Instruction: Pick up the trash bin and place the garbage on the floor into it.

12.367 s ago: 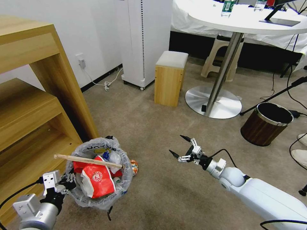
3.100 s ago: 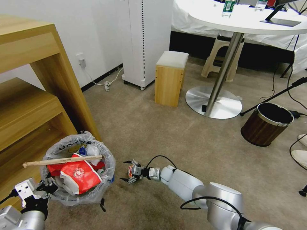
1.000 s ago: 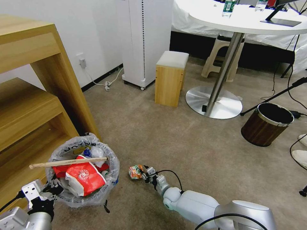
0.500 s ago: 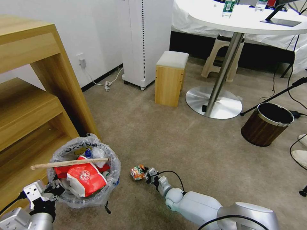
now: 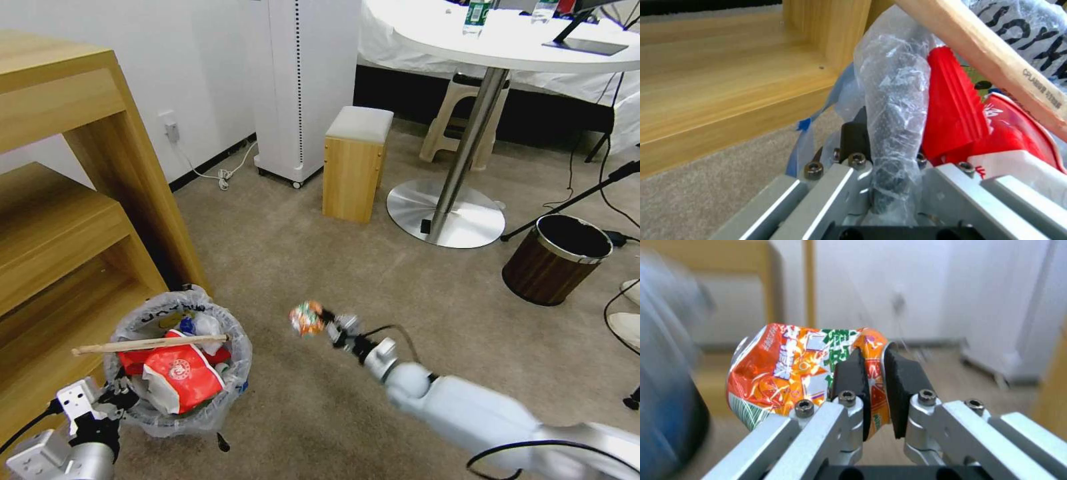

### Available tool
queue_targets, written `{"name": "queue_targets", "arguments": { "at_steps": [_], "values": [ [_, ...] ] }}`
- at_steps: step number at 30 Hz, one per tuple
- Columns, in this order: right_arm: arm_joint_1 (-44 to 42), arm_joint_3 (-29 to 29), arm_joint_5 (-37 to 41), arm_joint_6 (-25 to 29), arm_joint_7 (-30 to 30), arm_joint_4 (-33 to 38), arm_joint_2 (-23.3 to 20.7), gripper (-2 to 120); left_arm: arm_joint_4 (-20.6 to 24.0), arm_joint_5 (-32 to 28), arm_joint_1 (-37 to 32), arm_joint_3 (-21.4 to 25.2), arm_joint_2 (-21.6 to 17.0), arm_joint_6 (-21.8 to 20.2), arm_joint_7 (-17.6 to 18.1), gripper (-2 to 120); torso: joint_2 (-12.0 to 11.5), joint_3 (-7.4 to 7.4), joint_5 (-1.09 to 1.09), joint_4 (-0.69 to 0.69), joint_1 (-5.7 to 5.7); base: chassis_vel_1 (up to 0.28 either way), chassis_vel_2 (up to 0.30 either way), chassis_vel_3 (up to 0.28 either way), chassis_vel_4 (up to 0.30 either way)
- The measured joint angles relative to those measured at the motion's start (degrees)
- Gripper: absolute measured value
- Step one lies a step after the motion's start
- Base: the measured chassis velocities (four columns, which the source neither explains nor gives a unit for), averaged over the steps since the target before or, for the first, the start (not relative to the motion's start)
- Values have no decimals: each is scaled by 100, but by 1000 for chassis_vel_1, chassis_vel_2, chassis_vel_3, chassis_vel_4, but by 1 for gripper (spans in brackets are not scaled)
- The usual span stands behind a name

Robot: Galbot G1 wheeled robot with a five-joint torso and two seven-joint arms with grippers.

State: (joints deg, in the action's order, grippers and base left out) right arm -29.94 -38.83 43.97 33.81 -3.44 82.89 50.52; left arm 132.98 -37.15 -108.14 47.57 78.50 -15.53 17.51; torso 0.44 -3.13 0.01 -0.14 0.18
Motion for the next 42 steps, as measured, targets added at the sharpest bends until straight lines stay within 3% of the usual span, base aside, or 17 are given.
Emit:
{"name": "queue_targets", "arguments": {
  "at_steps": [5, 8, 11, 15, 21, 30, 42],
  "values": [
    [449, -36, 587, 67, -612, 884, -302, 8, 48, 5, -35, -20, -73, -20, 0, 1, 0, 0, -1, -1, 0, 0, 0, 0, 0],
    [640, -140, 724, 67, -724, 1056, -297, 8, 71, 3, -39, -20, -92, -23, 0, 1, 0, 0, 0, -1, 0, 0, 0, 0, 0],
    [1411, -719, 1095, 11, -869, 1349, -137, 8, 144, -30, -74, 21, -144, -30, 7, 1, 0, 0, -2, 1, 0, 0, 0, 0, 0],
    [1779, -1109, 1259, -32, -965, 1329, 34, 8, 199, -66, -102, 59, -177, -37, 13, 1, 0, 0, -2, 1, 0, 0, 0, 0, 0],
    [2287, -1960, 1457, -150, -975, 725, 717, 8, 403, -68, -209, 71, -186, -45, 17, 1, 0, 0, -2, -1, 0, 0, 0, 0, 0],
    [2478, -2458, 1499, -195, -885, 463, 1676, 8, 524, 3, -248, 21, -142, -49, 5, 1, 0, 0, -2, 2, 0, 0, 0, 0, 0],
    [2433, -2544, 1423, -256, -766, 582, 1746, 8, 536, -13, -252, 49, -137, -50, 4, 1, 0, 0, -2, -1, 0, 0, 0, 0, 0]
  ]
}}
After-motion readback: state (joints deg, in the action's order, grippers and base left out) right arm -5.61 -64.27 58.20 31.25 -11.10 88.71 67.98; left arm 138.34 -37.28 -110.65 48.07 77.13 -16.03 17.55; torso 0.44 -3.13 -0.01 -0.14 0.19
